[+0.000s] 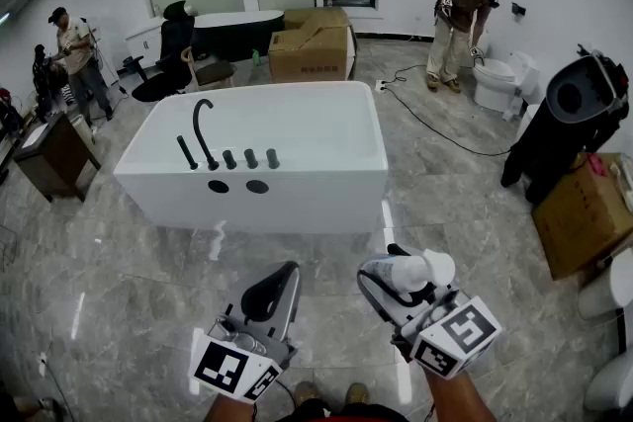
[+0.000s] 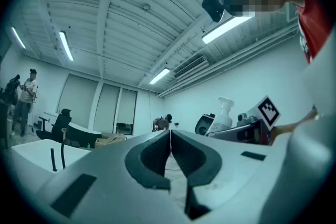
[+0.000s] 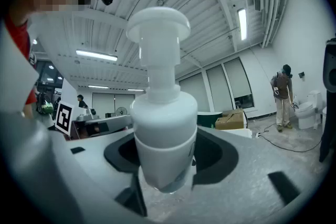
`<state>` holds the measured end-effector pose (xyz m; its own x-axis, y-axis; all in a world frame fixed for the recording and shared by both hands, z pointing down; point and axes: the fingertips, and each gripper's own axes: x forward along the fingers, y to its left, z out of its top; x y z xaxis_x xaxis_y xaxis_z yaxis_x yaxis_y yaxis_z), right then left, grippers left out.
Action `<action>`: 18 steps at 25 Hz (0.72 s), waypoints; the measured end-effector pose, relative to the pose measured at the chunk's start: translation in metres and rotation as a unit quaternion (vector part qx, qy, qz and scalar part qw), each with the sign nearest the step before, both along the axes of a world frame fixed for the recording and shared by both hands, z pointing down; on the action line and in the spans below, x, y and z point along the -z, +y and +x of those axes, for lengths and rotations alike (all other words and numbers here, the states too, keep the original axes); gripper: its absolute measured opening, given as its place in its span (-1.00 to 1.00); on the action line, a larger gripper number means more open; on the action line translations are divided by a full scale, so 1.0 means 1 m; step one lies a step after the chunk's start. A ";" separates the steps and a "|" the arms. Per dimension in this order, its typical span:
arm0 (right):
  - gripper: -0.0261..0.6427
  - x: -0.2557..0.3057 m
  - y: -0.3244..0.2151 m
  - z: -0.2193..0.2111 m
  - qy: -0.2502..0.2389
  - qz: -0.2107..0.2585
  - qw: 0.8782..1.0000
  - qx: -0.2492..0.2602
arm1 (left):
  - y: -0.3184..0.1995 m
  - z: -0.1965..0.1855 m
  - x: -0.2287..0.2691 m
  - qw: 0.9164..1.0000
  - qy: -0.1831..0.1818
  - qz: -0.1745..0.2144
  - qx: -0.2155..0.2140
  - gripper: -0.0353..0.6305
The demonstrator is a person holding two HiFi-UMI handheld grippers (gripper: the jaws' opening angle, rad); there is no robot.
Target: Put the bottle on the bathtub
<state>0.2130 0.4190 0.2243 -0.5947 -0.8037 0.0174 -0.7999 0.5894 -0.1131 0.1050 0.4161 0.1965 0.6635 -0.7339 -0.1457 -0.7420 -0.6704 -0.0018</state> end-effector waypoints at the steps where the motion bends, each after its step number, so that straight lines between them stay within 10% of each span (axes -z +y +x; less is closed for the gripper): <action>1: -0.18 -0.001 -0.002 -0.002 0.003 0.000 1.000 0.002 | -0.001 0.000 0.001 1.000 0.000 0.001 0.000 -0.85; 18: -0.17 -0.021 -0.005 0.017 -0.020 -0.010 0.998 0.055 | 0.003 0.001 -0.012 0.997 -0.033 -0.014 0.075 -0.86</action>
